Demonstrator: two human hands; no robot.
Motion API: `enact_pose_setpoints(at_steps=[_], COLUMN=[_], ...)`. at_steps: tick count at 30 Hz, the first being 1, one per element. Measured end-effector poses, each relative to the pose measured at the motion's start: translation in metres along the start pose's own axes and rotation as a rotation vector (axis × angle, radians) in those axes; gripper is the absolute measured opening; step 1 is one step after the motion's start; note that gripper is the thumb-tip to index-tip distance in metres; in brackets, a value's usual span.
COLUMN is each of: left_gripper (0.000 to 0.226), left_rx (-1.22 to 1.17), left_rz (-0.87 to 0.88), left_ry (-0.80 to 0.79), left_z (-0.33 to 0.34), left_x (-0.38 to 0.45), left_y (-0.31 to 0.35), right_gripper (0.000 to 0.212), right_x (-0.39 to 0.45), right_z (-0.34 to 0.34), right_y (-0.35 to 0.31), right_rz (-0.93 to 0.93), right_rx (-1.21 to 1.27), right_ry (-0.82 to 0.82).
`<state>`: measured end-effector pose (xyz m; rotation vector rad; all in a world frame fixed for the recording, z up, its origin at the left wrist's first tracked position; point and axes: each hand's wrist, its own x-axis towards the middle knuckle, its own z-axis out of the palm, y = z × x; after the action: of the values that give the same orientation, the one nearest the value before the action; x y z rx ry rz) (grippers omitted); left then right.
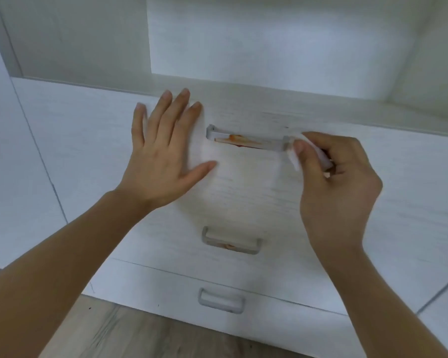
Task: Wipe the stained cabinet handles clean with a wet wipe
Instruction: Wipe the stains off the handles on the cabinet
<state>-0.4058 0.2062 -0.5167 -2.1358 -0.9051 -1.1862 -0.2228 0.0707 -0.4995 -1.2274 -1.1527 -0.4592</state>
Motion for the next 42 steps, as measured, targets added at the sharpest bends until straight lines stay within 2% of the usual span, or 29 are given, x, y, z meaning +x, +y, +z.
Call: enact_pose_setpoints(at_steps=[5, 10, 16, 22, 27, 30, 34, 37, 42], left_gripper=[0.077, 0.077, 0.071, 0.071, 0.065, 0.064, 0.068, 0.069, 0.068], left_rx=[-0.029, -0.032, 0.019, 0.011, 0.023, -0.066, -0.2, -0.212, -0.232], left_rz=[0.08, 0.113, 0.136, 0.129, 0.081, 0.034, -0.004, 0.002, 0.0], left_ry=[0.188, 0.266, 0.344, 0.248, 0.312, 0.34, 0.33, 0.335, 0.354], left_z=[0.024, 0.032, 0.029, 0.014, 0.016, 0.022, 0.027, 0.032, 0.033], left_x=[0.004, 0.004, 0.011, 0.014, 0.009, 0.004, 0.006, 0.004, 0.006], left_y=[-0.006, -0.007, -0.01, -0.009, -0.012, -0.004, 0.001, -0.002, -0.001], right_gripper=[0.013, 0.011, 0.011, 0.009, 0.008, 0.01, 0.006, 0.005, 0.008], right_x=[-0.001, -0.003, 0.003, 0.003, -0.008, -0.014, -0.016, -0.017, -0.009], right_z=[0.007, 0.011, 0.019, 0.028, 0.034, 0.035, 0.032, 0.028, 0.031], right_y=[-0.001, -0.003, 0.001, -0.005, -0.009, -0.012, -0.013, -0.015, -0.016], right_rz=[0.01, 0.033, 0.005, 0.087, 0.18, 0.22, 0.24, 0.239, 0.293], right_rx=[-0.072, -0.097, 0.012, 0.103, 0.236, 0.276, 0.262, 0.276, 0.244], right_ry=[0.135, 0.173, 0.223, 0.183, 0.217, 0.175, 0.188, 0.274, 0.262])
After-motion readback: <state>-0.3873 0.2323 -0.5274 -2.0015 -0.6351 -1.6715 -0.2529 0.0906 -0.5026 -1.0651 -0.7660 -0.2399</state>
